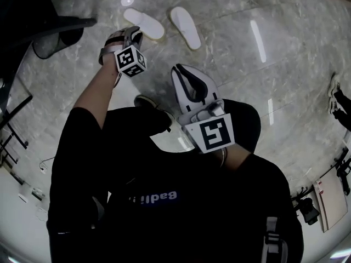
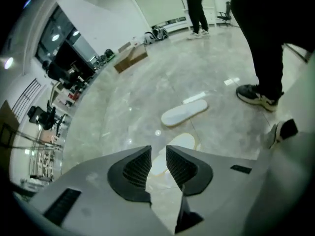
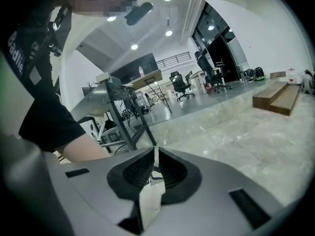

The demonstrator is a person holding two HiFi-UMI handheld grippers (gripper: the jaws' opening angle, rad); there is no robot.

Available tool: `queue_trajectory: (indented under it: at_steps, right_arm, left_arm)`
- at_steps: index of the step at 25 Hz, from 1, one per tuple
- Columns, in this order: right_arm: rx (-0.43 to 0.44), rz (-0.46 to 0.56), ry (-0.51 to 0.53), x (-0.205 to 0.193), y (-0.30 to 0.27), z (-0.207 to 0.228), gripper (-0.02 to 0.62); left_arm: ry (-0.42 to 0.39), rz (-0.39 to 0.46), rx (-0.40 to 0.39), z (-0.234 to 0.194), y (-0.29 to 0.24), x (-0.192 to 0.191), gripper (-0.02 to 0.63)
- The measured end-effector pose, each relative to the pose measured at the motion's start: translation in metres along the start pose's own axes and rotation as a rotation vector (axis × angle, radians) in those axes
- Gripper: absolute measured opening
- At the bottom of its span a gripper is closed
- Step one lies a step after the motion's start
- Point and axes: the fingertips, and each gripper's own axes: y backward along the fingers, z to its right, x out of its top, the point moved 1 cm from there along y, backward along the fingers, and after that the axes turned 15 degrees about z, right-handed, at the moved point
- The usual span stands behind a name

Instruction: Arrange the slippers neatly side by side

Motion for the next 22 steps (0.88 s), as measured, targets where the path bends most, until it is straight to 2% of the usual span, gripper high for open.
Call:
queue_trajectory:
  at_steps: [3,7,9,13,15,18,22]
  right_arm:
    - [0.016,0.006,-0.020,-0.025,0.000,0.008,0.025]
    - [-0.003,0.022,-0.024,-0.054,0.000,0.022,0.025]
    - [-0.011,0.036,-0.014,-0.060,0.001,0.028,0.025]
    - [-0.033,0.014,-0.010,-0.073,0.009,0.042,0.025]
    - [-0.046,0.023,-0.008,-0.075,0.011,0.045,0.025]
    - [-0.058,0.024,0.008,-0.078,0.018,0.040,0.025]
    - [-0.097,-0.003,0.018,-0.086,0.031,0.042,0.025]
  left_arm:
    - [-0.150,-0.046,-0.084,0.012,-0.039,-0.029,0.069]
    - [-0.335,-0.087,-0.202,0.023,-0.089,-0.060,0.069]
    - [-0.407,-0.102,-0.246,0.027,-0.108,-0.071,0.069]
    - [-0.507,-0.131,-0.335,0.041,-0.139,-0.091,0.069]
    - [-0.557,-0.165,-0.389,0.044,-0.153,-0.103,0.095]
    - [-0.625,-0.224,-0.458,0.049,-0.164,-0.122,0.095]
    - [-0.691,-0.245,-0.477,0.050,-0.178,-0.133,0.095]
